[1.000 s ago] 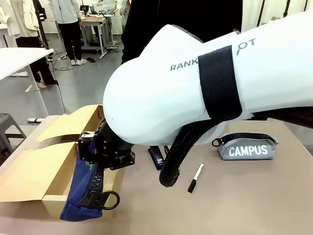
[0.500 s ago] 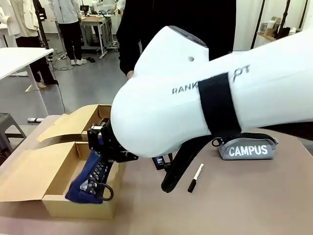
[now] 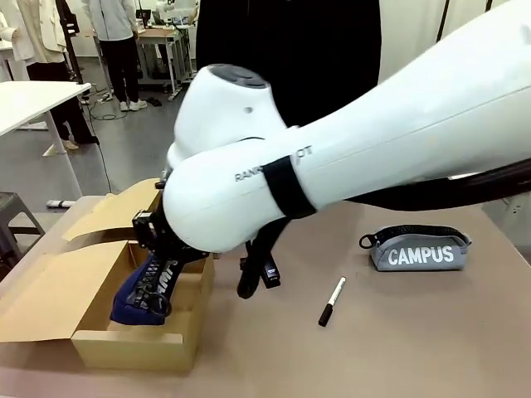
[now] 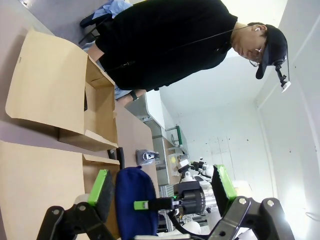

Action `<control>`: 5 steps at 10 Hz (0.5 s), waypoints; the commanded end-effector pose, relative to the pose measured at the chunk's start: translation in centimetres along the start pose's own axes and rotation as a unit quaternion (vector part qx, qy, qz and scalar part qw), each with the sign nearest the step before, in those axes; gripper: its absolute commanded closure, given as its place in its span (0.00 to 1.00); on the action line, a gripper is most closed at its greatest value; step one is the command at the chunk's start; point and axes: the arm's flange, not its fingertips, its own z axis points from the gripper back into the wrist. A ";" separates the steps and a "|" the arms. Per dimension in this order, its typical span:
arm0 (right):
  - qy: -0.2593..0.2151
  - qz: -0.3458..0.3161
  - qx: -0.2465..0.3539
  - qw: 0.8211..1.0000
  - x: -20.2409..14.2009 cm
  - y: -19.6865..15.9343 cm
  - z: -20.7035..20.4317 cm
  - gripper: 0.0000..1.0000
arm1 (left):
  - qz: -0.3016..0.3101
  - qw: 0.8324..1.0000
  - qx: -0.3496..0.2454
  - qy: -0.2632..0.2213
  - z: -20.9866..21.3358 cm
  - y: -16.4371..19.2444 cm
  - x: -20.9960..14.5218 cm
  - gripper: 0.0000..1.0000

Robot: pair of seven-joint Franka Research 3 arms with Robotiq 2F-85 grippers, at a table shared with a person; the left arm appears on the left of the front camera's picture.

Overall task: Place items inside the box.
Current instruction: Pick up a Pencil pouch or Stapler and place it inside the Mailer Box closest to the robot.

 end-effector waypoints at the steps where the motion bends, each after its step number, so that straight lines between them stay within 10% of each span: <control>1: 0.002 0.014 -0.017 1.000 -0.2 3.9 -1.4 0.93 | -0.011 1.000 -0.012 -0.006 -0.1 -0.1 0.0 0.00; 5: 0.006 0.021 -0.056 0.998 0.4 3.7 -5.6 0.93 | -0.011 1.000 -0.012 -0.006 -0.1 -0.1 0.0 0.00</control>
